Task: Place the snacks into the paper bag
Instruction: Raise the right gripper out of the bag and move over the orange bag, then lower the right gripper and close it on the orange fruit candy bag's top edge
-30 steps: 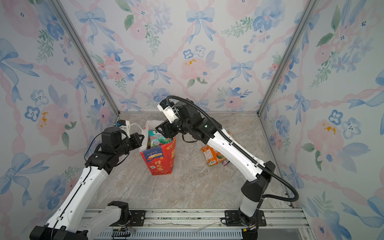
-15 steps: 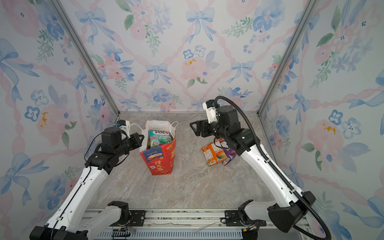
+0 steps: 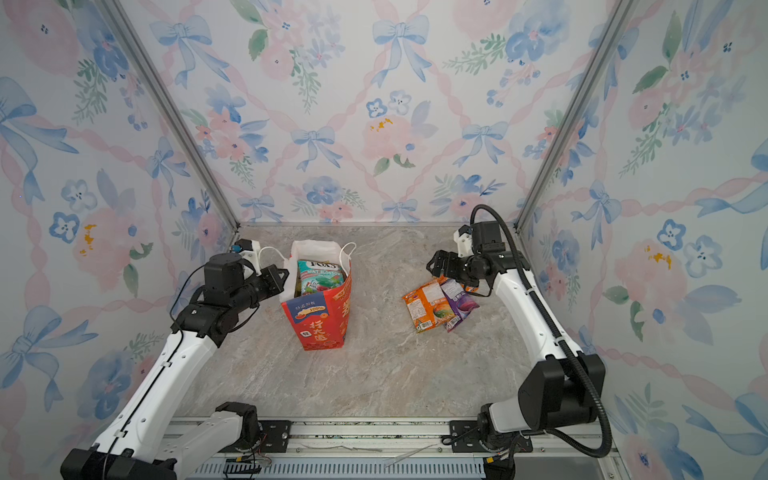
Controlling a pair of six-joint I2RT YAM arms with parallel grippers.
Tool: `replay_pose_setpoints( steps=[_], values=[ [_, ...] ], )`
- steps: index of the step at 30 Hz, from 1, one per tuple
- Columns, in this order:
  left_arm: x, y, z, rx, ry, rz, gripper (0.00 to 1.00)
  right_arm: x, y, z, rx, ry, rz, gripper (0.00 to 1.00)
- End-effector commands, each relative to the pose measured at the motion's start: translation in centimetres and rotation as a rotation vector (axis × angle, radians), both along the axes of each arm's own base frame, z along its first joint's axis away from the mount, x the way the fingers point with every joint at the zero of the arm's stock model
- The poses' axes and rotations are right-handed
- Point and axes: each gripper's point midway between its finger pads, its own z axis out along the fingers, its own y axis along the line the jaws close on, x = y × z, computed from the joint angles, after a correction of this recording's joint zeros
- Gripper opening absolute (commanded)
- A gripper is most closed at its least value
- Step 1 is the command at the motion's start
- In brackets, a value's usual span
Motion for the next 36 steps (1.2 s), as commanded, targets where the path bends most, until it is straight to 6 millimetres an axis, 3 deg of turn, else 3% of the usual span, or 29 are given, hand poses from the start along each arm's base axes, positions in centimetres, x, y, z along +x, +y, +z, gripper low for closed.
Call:
replay_pose_setpoints(
  steps=[1,6,11,18,36],
  values=[
    [0.2,0.2,-0.3,0.014,0.013,-0.002,0.00,-0.8,-0.9,-4.2,-0.041,0.134,0.013,0.96],
    [0.1,0.2,-0.3,0.011,0.013,0.002,0.00,0.2,-1.8,-9.1,-0.110,0.246,0.002,0.96],
    [0.0,0.3,-0.4,0.010,0.012,0.007,0.00,0.4,-1.9,-11.8,-0.148,0.303,0.001,0.96],
    [0.0,0.3,-0.4,0.007,0.013,0.008,0.00,-0.5,-0.7,-13.6,-0.213,0.339,0.065,0.97],
    [0.1,0.2,-0.3,0.006,0.015,0.004,0.00,-2.0,6.3,-16.7,-0.198,0.366,0.203,1.00]
  ],
)
